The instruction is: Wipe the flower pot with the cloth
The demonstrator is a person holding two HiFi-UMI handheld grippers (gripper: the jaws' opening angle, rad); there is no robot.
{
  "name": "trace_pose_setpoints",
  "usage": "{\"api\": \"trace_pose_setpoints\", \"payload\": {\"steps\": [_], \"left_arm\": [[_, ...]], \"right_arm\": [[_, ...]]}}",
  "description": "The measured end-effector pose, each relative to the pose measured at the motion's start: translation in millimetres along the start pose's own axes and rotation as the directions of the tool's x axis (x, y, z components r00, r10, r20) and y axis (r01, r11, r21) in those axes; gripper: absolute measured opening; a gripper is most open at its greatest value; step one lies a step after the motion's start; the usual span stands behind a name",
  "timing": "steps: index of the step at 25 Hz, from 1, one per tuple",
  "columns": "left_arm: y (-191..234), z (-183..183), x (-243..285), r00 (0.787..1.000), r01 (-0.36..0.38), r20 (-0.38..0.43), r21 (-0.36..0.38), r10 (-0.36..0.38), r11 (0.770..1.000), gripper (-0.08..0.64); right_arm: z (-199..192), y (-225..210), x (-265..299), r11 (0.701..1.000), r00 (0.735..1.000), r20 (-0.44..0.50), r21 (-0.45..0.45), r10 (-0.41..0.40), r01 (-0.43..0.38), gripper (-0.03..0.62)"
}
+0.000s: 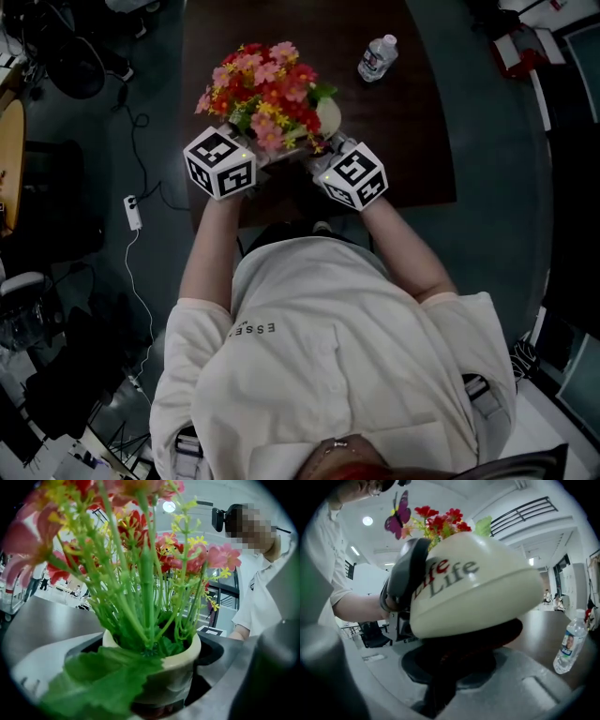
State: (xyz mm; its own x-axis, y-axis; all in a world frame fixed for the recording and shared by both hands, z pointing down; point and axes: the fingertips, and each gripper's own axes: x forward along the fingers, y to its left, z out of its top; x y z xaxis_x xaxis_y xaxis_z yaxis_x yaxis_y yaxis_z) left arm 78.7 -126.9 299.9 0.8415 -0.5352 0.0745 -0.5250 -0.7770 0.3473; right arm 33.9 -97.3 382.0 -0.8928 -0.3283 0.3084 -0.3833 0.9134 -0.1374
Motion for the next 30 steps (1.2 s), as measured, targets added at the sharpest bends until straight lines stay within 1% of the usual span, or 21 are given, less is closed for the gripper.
{"api": "trace_pose_setpoints", "payload": {"steps": [2, 5, 7, 8, 10, 12, 15, 18, 21, 24, 26, 30], "left_arm": [[3, -2, 0, 1.000, -0.008, -0.008, 0.006, 0.008, 1.000, 0.557], [9, -9, 1, 1.000, -0.018, -0.022, 0.000, 0.018, 1.000, 0.557], [11, -12, 2, 0.999, -0.020, -0.025, -0.005, 0.020, 1.000, 0.557], [13, -13, 1, 0.999, -0.019, -0.026, -0.002, 0.019, 1.000, 0.557], [17, -17, -5, 0.999, -0.012, -0.036, 0.021, 0.012, 1.000, 0.557], [21, -27, -15, 0.998, 0.004, -0.067, 0.069, 0.001, 0.998, 0.557], [26, -51, -30, 0.992, 0.035, -0.123, 0.139, -0.018, 0.990, 0.558], [35, -74, -36, 0.987, 0.066, -0.153, 0.162, -0.041, 0.985, 0.558], [45, -105, -42, 0.977, 0.096, -0.203, 0.189, -0.057, 0.977, 0.558], [50, -139, -49, 0.963, 0.137, -0.260, 0.222, -0.077, 0.965, 0.558], [53, -162, -53, 0.952, 0.163, -0.294, 0.240, -0.088, 0.957, 0.558], [59, -195, -58, 0.928, 0.203, -0.358, 0.244, -0.107, 0.948, 0.557]], "right_arm": [[-5, 10, 4, 0.999, 0.999, -0.011, 0.007, 0.036, -0.036, 0.049], [-14, 16, 7, 0.997, 0.997, -0.024, 0.040, 0.067, -0.066, 0.049], [-22, 16, 7, 0.997, 0.997, -0.044, 0.048, 0.070, -0.068, 0.049], [-26, 12, 7, 0.997, 0.997, -0.058, 0.057, 0.058, -0.054, 0.049], [-38, -5, 7, 0.995, 0.996, -0.093, 0.097, -0.003, 0.012, 0.049], [-52, -28, 3, 0.982, 0.986, -0.137, 0.148, -0.096, 0.116, 0.049], [-70, -60, -10, 0.944, 0.954, -0.188, 0.195, -0.232, 0.268, 0.049], [-73, -88, -21, 0.907, 0.926, -0.193, 0.215, -0.323, 0.361, 0.049], [-73, -103, -28, 0.882, 0.906, -0.188, 0.221, -0.380, 0.415, 0.049], [-80, -104, -31, 0.864, 0.891, -0.187, 0.228, -0.414, 0.449, 0.049], [-88, -101, -31, 0.856, 0.885, -0.195, 0.233, -0.423, 0.461, 0.049], [-105, -89, -25, 0.848, 0.879, -0.218, 0.243, -0.425, 0.470, 0.049]]}}
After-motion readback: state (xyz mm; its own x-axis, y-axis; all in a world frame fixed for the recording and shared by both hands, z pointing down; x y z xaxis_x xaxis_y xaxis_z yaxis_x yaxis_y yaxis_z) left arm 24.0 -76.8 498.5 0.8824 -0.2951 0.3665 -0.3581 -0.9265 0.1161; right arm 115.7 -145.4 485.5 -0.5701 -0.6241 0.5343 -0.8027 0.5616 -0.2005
